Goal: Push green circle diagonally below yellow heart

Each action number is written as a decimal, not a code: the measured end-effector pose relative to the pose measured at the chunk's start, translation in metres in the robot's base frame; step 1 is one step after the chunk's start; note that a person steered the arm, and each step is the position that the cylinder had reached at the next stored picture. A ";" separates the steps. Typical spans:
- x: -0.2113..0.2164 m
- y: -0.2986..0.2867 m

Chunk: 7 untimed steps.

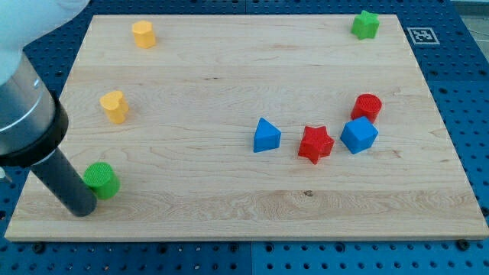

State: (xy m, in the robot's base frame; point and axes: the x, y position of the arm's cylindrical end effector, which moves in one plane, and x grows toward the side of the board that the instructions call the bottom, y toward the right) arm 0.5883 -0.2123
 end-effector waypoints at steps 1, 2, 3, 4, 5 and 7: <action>-0.017 -0.003; -0.021 -0.002; -0.029 -0.010; -0.034 0.002; -0.034 0.017; -0.041 0.038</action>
State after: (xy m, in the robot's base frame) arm 0.5470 -0.1743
